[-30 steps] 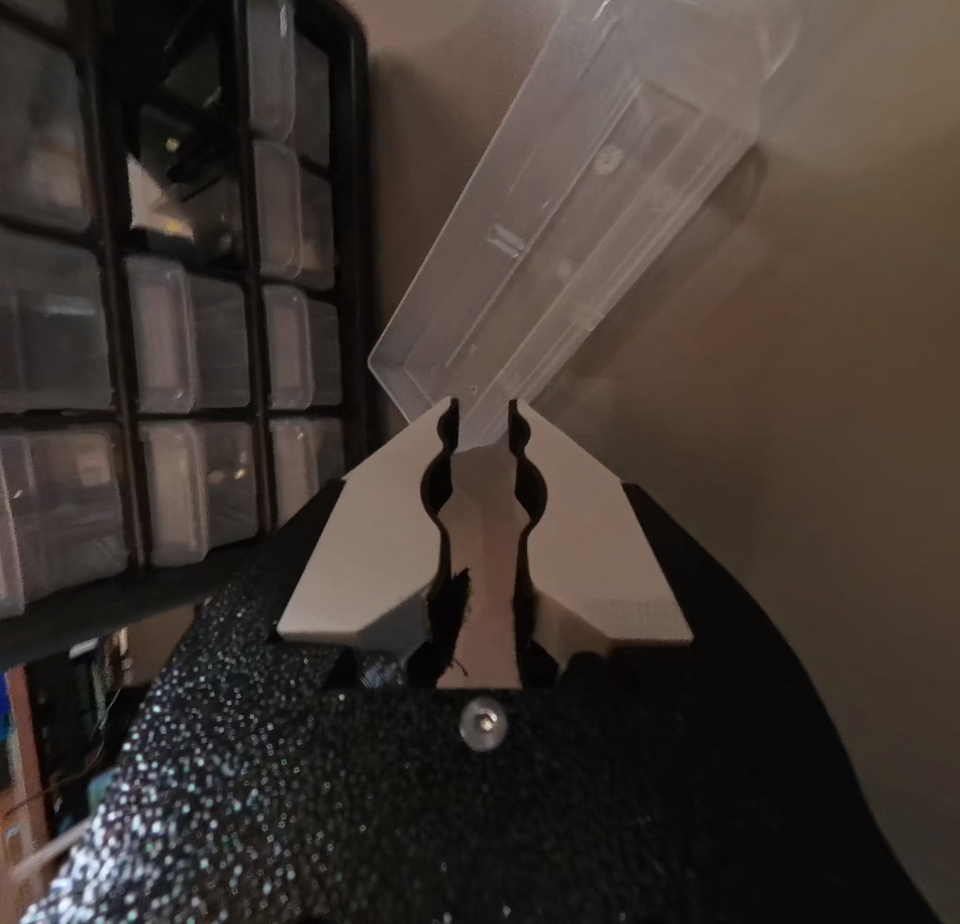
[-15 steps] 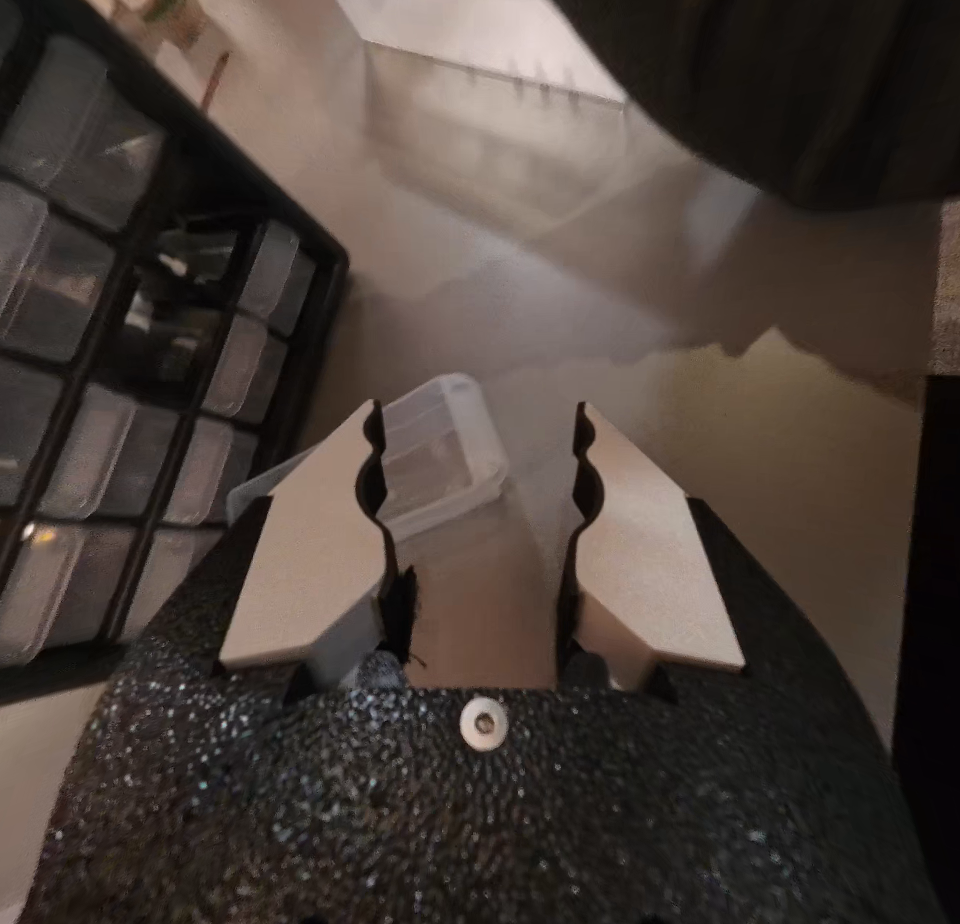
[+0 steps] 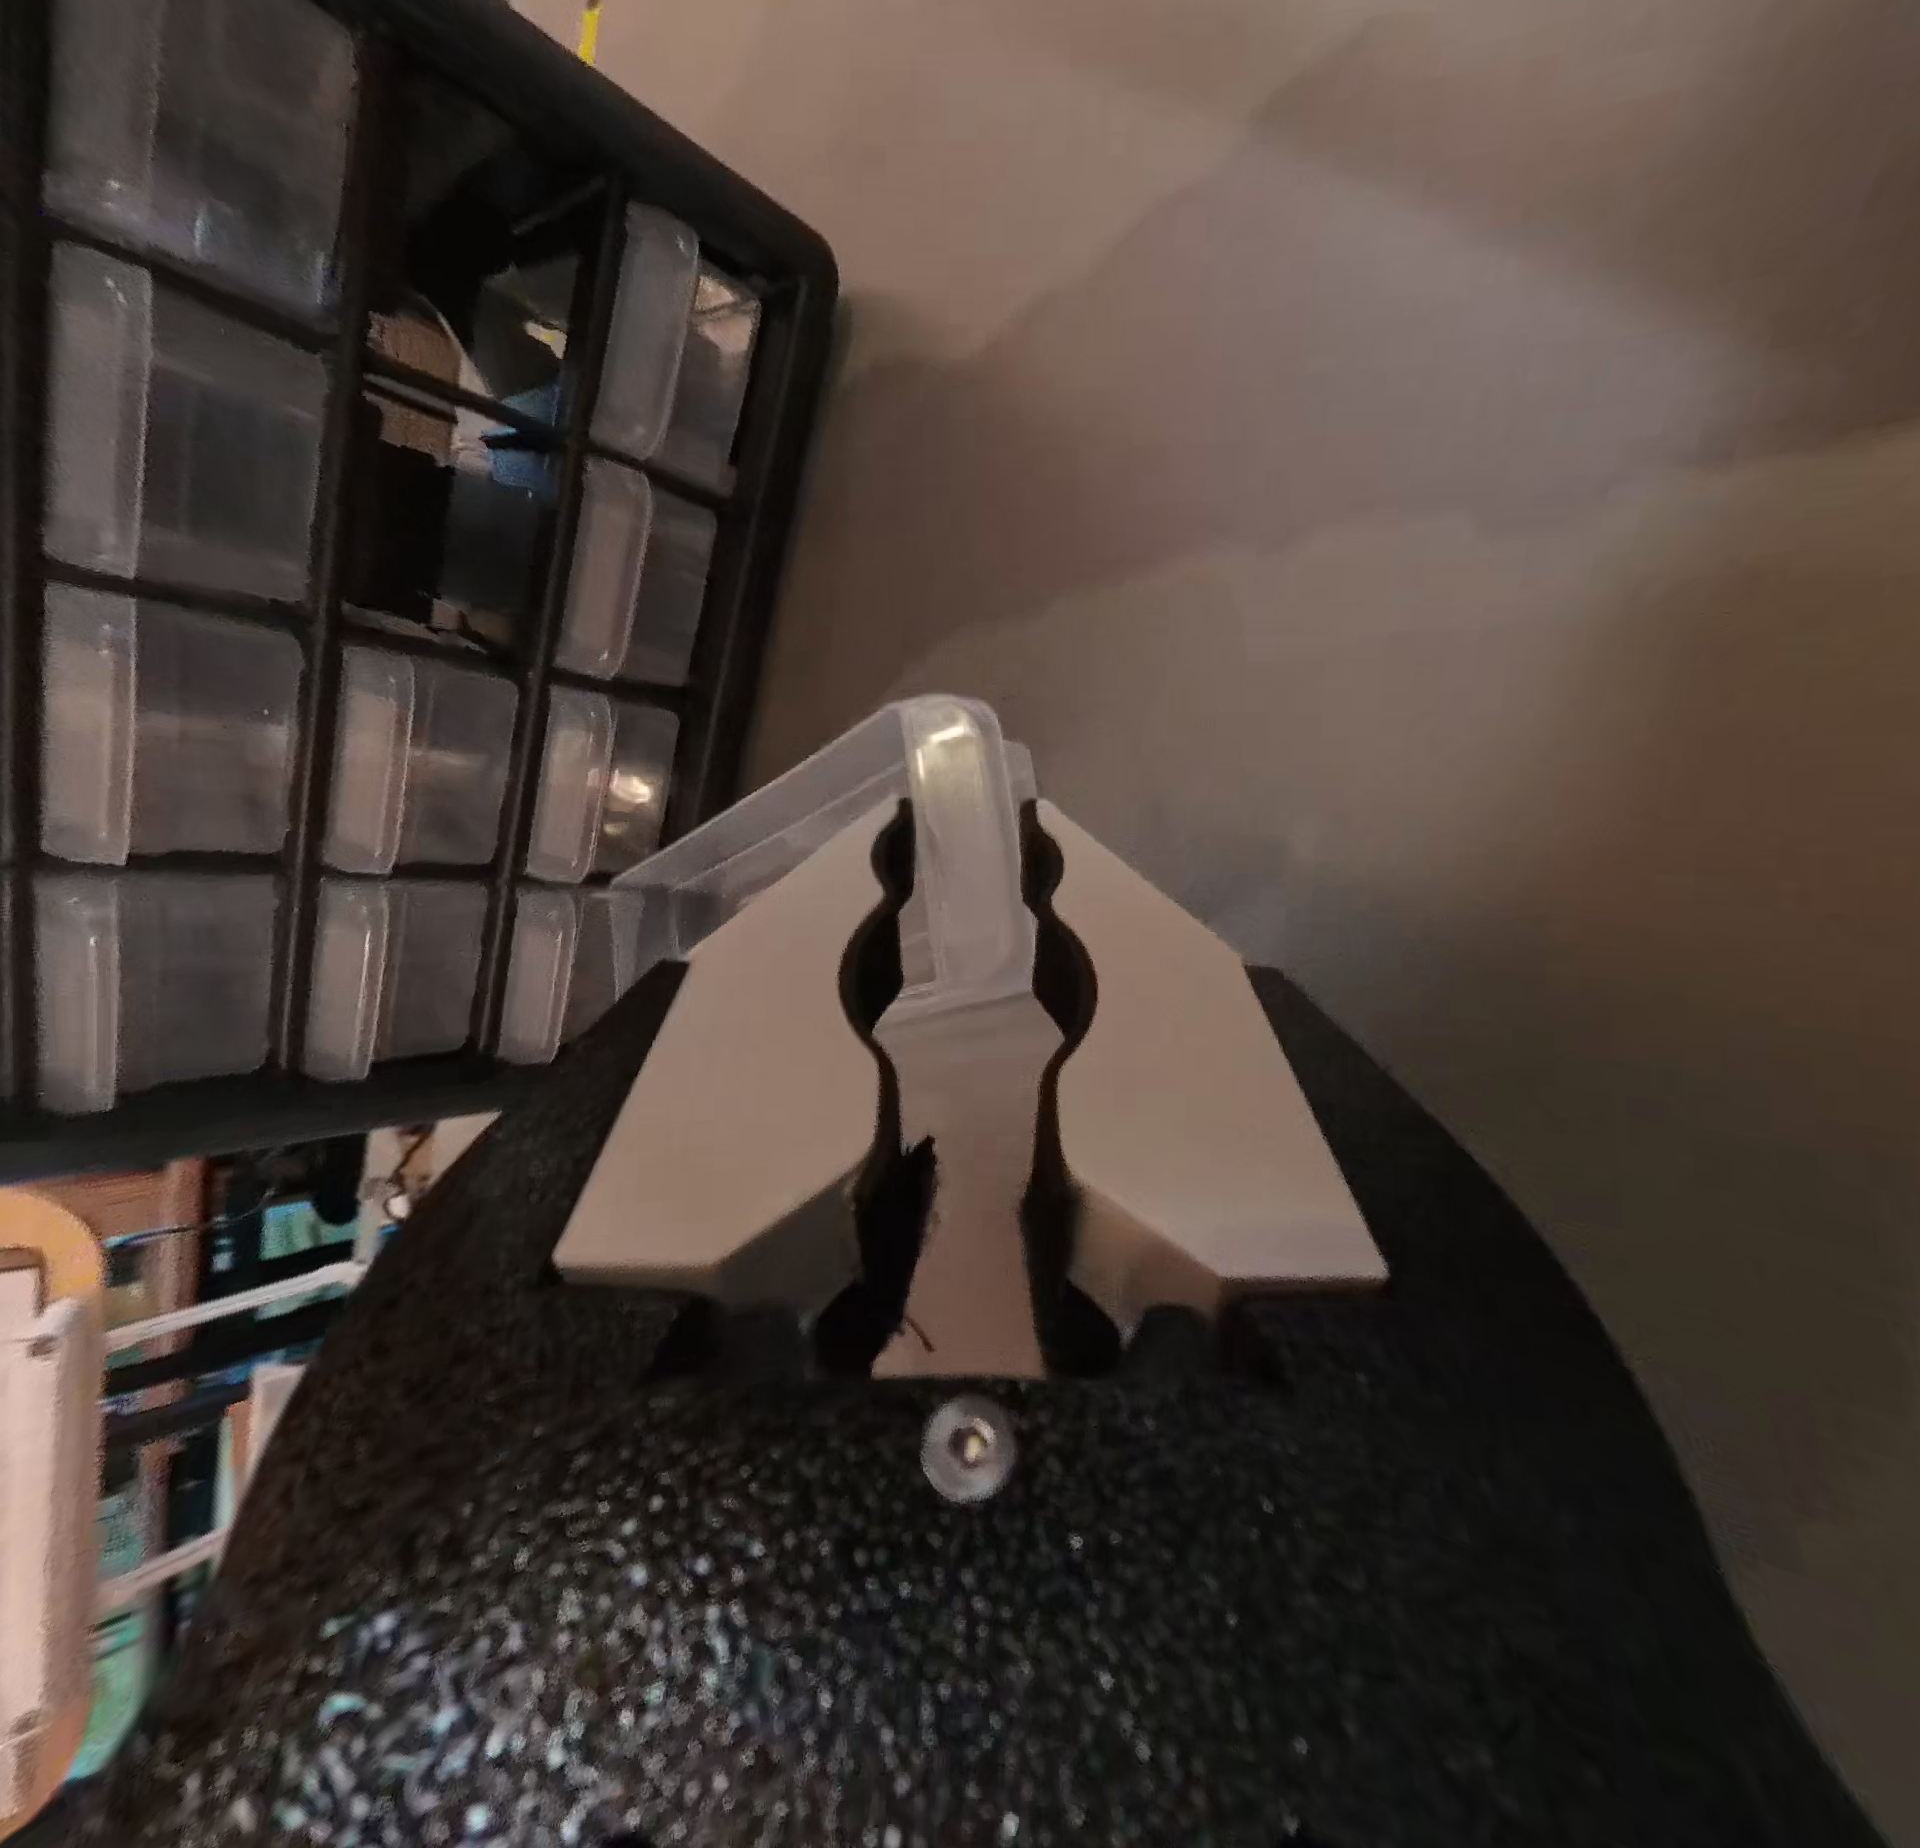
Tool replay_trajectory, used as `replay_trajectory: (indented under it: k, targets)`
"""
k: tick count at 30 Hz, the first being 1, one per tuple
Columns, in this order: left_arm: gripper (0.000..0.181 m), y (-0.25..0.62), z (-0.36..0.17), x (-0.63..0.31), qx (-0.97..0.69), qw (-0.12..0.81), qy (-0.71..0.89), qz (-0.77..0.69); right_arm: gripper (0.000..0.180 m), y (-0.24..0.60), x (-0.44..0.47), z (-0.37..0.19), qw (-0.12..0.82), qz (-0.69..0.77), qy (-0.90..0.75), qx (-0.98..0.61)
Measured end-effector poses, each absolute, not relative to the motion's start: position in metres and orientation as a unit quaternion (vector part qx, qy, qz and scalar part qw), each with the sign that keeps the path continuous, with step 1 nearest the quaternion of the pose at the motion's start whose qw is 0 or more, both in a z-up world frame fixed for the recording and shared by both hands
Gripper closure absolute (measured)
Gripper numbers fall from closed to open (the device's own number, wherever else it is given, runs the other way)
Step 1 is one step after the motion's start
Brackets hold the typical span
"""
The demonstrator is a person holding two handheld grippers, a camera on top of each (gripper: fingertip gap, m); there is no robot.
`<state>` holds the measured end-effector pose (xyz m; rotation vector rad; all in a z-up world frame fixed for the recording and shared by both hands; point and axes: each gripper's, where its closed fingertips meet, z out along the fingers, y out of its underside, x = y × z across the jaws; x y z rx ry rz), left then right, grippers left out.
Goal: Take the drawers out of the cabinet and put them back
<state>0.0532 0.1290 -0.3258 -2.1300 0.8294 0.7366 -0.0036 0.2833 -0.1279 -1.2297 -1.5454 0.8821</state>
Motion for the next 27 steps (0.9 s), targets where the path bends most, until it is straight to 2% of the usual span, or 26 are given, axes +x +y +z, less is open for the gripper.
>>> replay_trajectory:
  k: [1, 6, 10, 17, 27]
  targets:
    - [0.163, 0.125, -0.327, 0.051, -0.824, 0.353, 0.333, 0.292, 0.14, 0.283, -0.004, -0.128, 0.47, 0.361, -0.63, -0.502]
    - [0.164, 0.108, -0.323, 0.048, -0.803, 0.347, 0.39, 0.288, 0.14, 0.284, -0.004, -0.128, 0.469, 0.363, -0.629, -0.502]
    - [0.164, 0.107, -0.303, 0.061, -0.78, 0.397, 0.424, 0.231, 0.139, 0.284, -0.004, -0.128, 0.468, 0.367, -0.628, -0.502]
    - [0.164, 0.13, -0.258, 0.076, -0.706, 0.47, 0.47, 0.245, 0.14, 0.286, -0.005, -0.128, 0.471, 0.366, -0.623, -0.505]
    - [0.164, 0.146, -0.266, 0.072, -0.722, 0.425, 0.487, 0.246, 0.14, 0.287, -0.005, -0.128, 0.471, 0.368, -0.622, -0.505]
